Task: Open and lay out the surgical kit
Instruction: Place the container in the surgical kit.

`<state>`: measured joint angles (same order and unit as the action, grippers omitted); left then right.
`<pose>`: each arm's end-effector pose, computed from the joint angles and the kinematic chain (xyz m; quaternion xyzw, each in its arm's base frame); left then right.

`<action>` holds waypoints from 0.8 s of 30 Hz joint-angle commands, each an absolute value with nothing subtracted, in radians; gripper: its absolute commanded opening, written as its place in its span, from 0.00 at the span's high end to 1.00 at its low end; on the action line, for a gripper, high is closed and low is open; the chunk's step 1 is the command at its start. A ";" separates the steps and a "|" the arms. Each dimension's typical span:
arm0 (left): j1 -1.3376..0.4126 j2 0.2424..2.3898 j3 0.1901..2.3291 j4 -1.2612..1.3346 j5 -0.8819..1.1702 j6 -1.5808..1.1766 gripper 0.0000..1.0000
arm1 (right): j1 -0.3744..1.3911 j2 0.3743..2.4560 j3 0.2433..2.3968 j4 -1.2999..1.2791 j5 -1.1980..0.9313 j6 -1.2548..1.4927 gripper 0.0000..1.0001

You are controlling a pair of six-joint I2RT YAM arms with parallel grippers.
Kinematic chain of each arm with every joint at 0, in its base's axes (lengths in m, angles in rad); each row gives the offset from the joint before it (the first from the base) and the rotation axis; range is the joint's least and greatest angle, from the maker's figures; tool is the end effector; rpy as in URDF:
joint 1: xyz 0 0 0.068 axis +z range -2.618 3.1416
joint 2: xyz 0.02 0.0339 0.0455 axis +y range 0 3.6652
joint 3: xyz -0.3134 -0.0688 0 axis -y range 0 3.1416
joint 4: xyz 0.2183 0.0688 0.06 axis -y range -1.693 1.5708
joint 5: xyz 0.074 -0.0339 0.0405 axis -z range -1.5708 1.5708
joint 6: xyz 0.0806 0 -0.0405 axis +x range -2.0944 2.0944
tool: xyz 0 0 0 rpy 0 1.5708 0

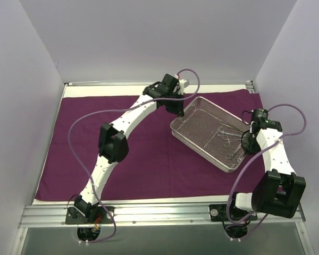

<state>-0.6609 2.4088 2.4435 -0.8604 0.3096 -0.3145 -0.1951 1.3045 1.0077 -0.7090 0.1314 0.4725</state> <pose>0.4359 -0.3700 0.2799 0.2139 0.8968 -0.2954 0.2504 0.2395 -0.0581 0.2794 0.3313 0.8994 -0.0240 0.2842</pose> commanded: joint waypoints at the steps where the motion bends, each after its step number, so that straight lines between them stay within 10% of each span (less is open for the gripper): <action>1: -0.738 2.419 2.546 -0.603 0.376 -0.454 0.98 | -0.209 1.252 0.991 -0.678 0.054 0.454 1.00; 14: -0.741 2.531 2.554 -0.540 0.446 -0.497 0.98 | -0.278 1.339 0.922 -0.679 0.047 0.492 1.00; 18: -0.741 2.517 2.468 -0.499 0.482 -0.517 0.79 | -0.287 1.359 0.933 -0.703 0.060 0.500 0.99; 22: -0.735 2.422 2.258 -0.347 0.500 -0.534 0.36 | -0.285 1.345 0.971 -0.739 0.057 0.494 0.47; 24: -0.726 2.392 2.224 -0.357 0.508 -0.525 0.30 | -0.285 1.324 1.018 -0.771 0.072 0.495 0.27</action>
<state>-0.7086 2.5160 2.2604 -0.4995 0.4152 -0.4789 -0.2928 1.3579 0.9329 -0.7074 0.0875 0.4816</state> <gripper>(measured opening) 0.674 0.677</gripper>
